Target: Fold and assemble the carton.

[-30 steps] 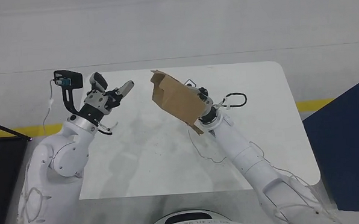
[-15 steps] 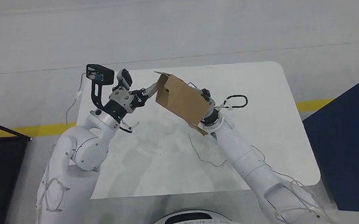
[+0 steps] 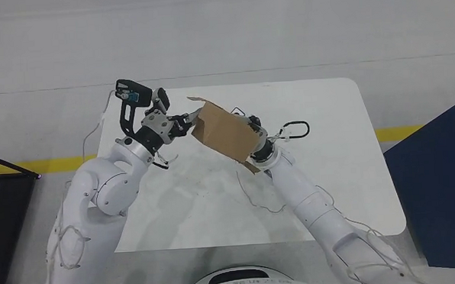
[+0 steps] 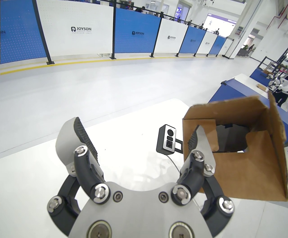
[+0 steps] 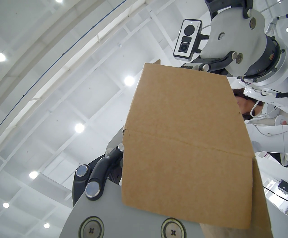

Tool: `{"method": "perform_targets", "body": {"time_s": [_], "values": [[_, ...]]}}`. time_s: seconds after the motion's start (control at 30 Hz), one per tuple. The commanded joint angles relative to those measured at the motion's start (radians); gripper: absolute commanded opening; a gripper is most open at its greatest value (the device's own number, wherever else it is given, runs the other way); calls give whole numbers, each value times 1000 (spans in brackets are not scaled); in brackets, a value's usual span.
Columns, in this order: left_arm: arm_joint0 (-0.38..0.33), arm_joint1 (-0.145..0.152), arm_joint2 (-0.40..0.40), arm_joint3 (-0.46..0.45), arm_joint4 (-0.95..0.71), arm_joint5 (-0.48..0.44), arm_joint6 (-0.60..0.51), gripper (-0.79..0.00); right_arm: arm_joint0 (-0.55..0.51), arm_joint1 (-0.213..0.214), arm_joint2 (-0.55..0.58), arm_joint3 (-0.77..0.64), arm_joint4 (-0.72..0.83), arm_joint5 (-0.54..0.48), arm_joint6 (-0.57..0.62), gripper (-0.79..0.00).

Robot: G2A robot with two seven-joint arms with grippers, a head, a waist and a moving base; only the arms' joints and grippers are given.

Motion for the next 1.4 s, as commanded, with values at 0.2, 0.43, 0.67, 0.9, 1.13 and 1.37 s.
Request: {"method": "perform_targets", "body": {"time_s": [0.2, 0.43, 0.67, 0.9, 1.13, 1.37], "values": [[5, -1, -9, -16, -16, 13, -11, 0, -1, -6, 9, 15, 53, 63, 57, -785], [30, 2, -60, -56, -80, -14, -14, 0, -13, -6, -8, -10, 175, 103, 54, -785], [22, 2, -48, -154, -116, -44, -50, 0, -19, 21, -61, -44, 251, 133, 24, -785], [-31, -2, -3, -222, -111, -12, -81, 0, -12, 45, -97, -28, 253, 103, 55, -785], [-95, -10, 107, -194, 149, 78, -70, 0, -19, 70, -118, -39, 260, 77, 81, -785], [-98, -19, 180, -172, 236, 116, -66, 0, -28, 94, -131, -62, 283, 76, 81, -785]]}}
